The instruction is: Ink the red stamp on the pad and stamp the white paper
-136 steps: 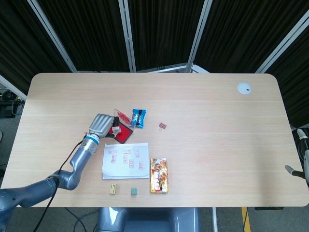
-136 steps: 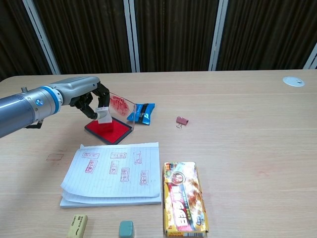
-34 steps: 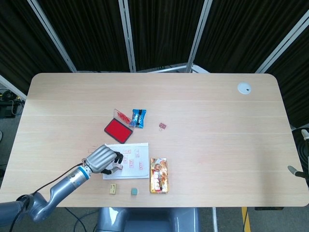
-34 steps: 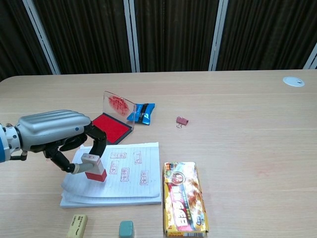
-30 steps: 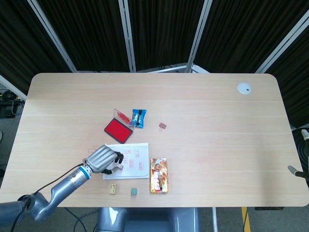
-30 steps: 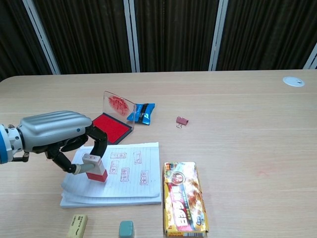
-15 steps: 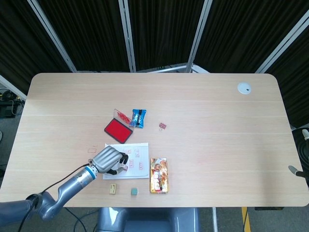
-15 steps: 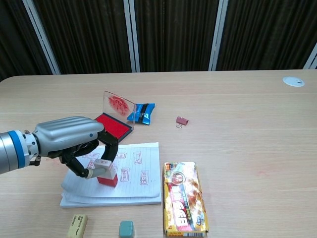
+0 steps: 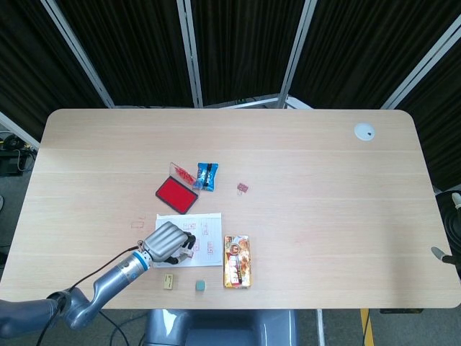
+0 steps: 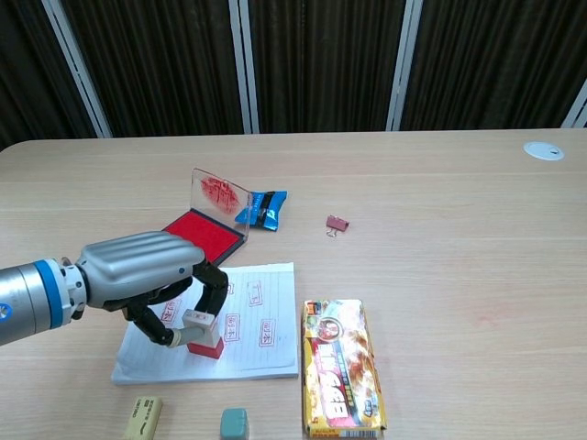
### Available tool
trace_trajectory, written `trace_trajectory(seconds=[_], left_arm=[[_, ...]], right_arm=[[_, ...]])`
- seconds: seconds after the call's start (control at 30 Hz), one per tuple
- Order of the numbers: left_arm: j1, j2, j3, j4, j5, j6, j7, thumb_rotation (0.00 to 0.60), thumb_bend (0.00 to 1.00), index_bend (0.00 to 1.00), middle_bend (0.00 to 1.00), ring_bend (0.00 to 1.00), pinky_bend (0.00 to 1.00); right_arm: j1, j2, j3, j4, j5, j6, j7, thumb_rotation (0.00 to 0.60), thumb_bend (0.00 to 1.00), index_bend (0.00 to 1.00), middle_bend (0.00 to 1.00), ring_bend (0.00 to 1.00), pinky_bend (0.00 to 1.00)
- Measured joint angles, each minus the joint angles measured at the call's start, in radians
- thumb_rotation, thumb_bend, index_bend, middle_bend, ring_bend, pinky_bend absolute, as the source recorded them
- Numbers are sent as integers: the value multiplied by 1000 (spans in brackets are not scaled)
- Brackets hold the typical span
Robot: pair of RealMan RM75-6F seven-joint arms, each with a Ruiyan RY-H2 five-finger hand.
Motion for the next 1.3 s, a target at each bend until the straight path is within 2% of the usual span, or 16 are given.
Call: trace_trajectory(seconds=[0.6,1.3], left_arm=[[10,-32,21,54,0,-13,-5,600,447,597,547,797,844],[15,-29,14,57,9,10,-29,600,447,598,546,797,844]], right_arm=[[-2,4,1,-1,-2,2,8,600,0,0,0,0,0],[-1,1,0,0,-1,1,4,600,0,0,0,0,0]])
